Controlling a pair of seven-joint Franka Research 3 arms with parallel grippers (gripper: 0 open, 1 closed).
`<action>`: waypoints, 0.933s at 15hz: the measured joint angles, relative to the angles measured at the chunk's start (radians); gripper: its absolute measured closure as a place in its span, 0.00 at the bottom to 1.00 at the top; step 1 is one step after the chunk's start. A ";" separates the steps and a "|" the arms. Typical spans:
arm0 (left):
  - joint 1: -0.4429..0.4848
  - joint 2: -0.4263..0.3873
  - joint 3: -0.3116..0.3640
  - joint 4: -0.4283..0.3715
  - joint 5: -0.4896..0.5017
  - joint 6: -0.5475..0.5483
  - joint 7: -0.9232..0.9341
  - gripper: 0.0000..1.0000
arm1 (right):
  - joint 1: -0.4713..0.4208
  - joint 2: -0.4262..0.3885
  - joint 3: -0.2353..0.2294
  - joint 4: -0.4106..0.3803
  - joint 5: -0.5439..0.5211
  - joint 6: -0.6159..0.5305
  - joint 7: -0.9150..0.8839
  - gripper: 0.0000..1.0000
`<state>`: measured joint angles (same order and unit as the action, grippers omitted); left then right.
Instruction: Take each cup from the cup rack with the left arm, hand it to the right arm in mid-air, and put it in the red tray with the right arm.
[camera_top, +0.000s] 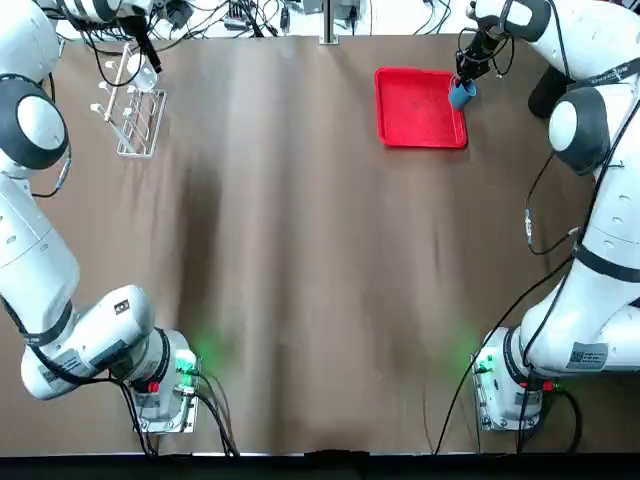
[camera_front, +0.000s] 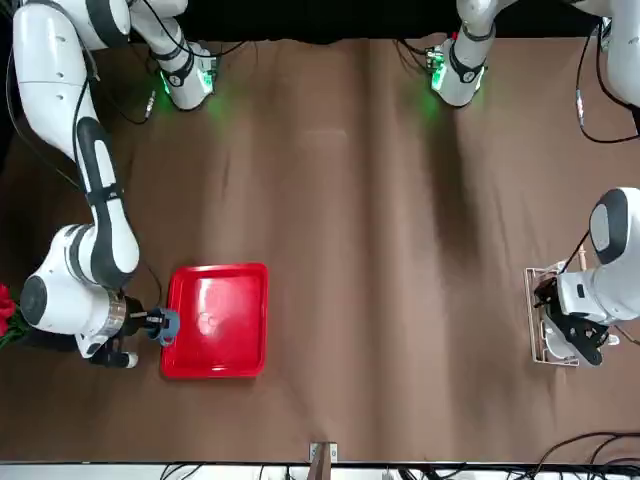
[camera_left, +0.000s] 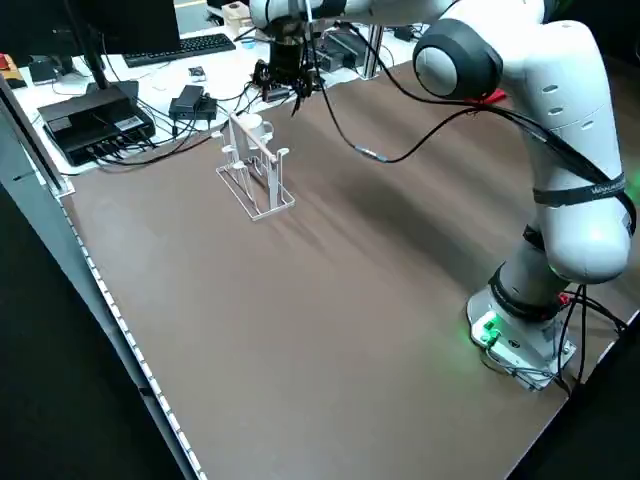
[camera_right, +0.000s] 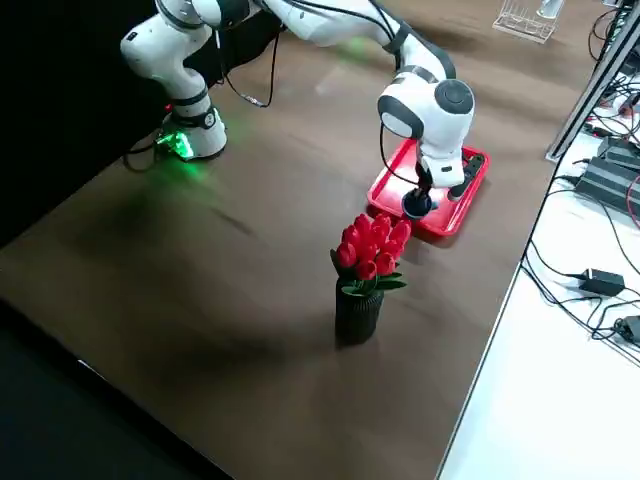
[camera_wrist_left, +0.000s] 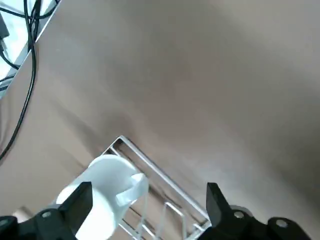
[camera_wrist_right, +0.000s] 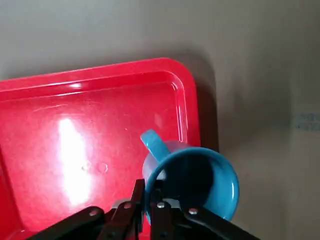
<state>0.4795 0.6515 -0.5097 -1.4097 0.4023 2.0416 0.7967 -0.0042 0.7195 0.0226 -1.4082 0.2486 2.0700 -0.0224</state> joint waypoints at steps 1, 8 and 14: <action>0.000 0.008 0.013 0.000 0.000 0.016 0.024 0.00 | 0.004 0.000 0.001 0.002 0.000 0.000 0.011 0.92; -0.007 0.035 0.037 0.000 0.051 0.100 0.050 0.00 | 0.060 0.011 0.009 0.006 0.000 -0.006 0.069 0.92; -0.006 0.056 0.056 0.000 0.077 0.112 0.058 0.00 | 0.062 0.027 0.006 0.004 0.000 -0.006 0.072 0.92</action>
<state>0.4735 0.7071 -0.4538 -1.4093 0.4797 2.1537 0.8552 0.0578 0.7464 0.0287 -1.4037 0.2484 2.0641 0.0501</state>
